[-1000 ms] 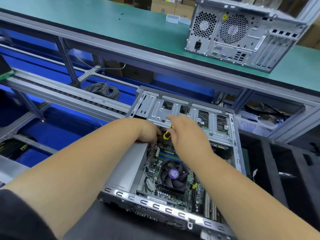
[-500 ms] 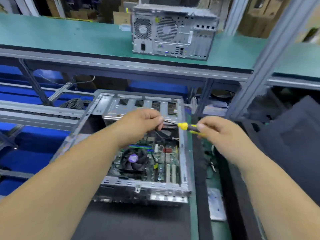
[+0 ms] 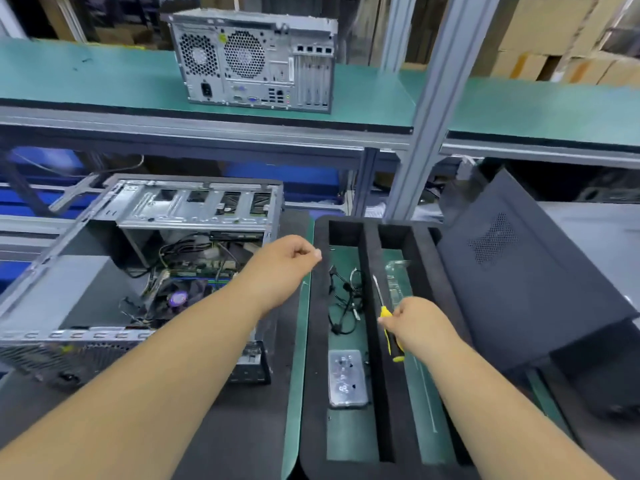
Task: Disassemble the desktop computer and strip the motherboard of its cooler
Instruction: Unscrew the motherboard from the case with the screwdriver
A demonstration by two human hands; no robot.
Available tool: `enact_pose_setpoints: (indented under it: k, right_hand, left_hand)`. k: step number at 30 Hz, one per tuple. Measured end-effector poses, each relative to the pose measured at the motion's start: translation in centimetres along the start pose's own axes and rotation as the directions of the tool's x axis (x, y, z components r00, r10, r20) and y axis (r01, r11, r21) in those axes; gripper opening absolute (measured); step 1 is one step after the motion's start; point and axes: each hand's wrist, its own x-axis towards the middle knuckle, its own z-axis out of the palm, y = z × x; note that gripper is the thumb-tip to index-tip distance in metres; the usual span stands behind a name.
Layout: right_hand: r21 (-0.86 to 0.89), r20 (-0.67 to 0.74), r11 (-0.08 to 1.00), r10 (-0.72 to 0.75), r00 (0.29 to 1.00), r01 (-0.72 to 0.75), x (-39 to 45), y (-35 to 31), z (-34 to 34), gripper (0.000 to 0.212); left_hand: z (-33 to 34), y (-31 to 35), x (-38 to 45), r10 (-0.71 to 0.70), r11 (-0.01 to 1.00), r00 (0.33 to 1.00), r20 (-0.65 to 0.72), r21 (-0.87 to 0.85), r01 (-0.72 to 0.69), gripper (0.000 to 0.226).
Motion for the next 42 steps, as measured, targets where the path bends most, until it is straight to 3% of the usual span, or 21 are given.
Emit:
enact_pose_setpoints:
  k: [4, 7, 13, 16, 18, 20, 22, 26, 29, 32, 38, 40, 42]
  right_hand:
    - [-0.137, 0.072, 0.982, 0.143, 0.987, -0.132, 2.4, 1.6, 3.5, 0.032]
    - [-0.142, 0.127, 0.976, 0.185, 0.975, -0.167, 3.9, 2.3, 5.3, 0.024]
    - [-0.165, 0.216, 0.977, 0.169, 0.962, -0.135, 4.5, 2.5, 6.0, 0.019]
    - [-0.276, 0.269, 0.96, 0.127, 0.955, -0.05, 4.0, 1.7, 4.8, 0.029]
    - [-0.261, 0.207, 0.965, 0.057, 0.977, -0.001, 3.3, 0.5, 3.2, 0.041]
    - [-0.114, 0.075, 0.993, -0.02, 0.997, 0.028, 2.4, -2.0, 0.9, 0.046]
    - [0.003, -0.07, 0.989, -0.15, 0.986, 0.151, 1.2, -5.9, -1.6, 0.044]
    - [0.225, -0.224, 0.815, -0.49, 0.843, 0.534, -3.2, -16.0, -3.9, 0.022]
    - [0.343, -0.244, 0.628, -0.659, 0.711, 0.699, -7.5, -23.5, -2.3, 0.02]
    - [0.485, -0.152, 0.479, -0.778, 0.609, 0.732, -11.7, -29.1, 1.2, 0.014]
    - [0.547, 0.01, 0.36, -0.906, 0.424, 0.756, -17.4, -34.8, 8.0, 0.016]
    - [0.576, 0.041, 0.347, -0.917, 0.398, 0.74, -18.5, -36.1, 9.4, 0.015]
    - [0.615, 0.073, 0.335, -0.926, 0.371, 0.714, -19.3, -37.0, 10.6, 0.015]
  left_hand:
    - [1.0, 0.2, -0.8, -0.019, 1.0, 1.0, -0.006, 0.009, 0.019, 0.013]
    - [1.2, 0.1, -1.1, -0.018, 0.999, 0.999, -0.027, 0.039, 0.019, 0.013]
    - [0.8, -0.6, -1.4, 0.02, 1.0, 0.998, -0.061, -0.001, -0.02, 0.017]
    - [0.0, -0.8, -1.8, 0.046, 0.999, 0.997, -0.061, -0.002, -0.047, 0.019]
    - [-0.9, -0.9, -2.3, 0.069, 0.997, 0.995, -0.071, -0.011, -0.07, 0.02]
    - [-2.2, -1.1, -2.9, 0.107, 0.994, 0.989, -0.103, -0.019, -0.109, 0.02]
    - [-3.8, -1.6, -3.8, 0.124, 0.99, 0.981, -0.147, -0.051, -0.133, 0.02]
    - [-7.8, -3.7, -6.3, 0.114, 0.99, 0.964, -0.24, -0.053, -0.13, 0.017]
    - [-11.2, -6.1, -9.3, 0.059, 0.992, 0.949, -0.309, -0.091, -0.091, 0.016]
    - [-14.6, -9.3, -13.3, -0.018, 1.0, 0.919, -0.394, -0.023, 0.01, 0.01]
    - [-20.4, -15.4, -22.9, -0.201, 0.978, 0.798, -0.568, -0.071, 0.196, 0.017]
    - [-22.1, -17.7, -26.4, -0.292, 0.956, 0.723, -0.627, -0.159, 0.248, 0.019]
    - [-23.4, -20.6, -29.8, -0.422, 0.905, 0.589, -0.689, -0.282, 0.318, 0.018]
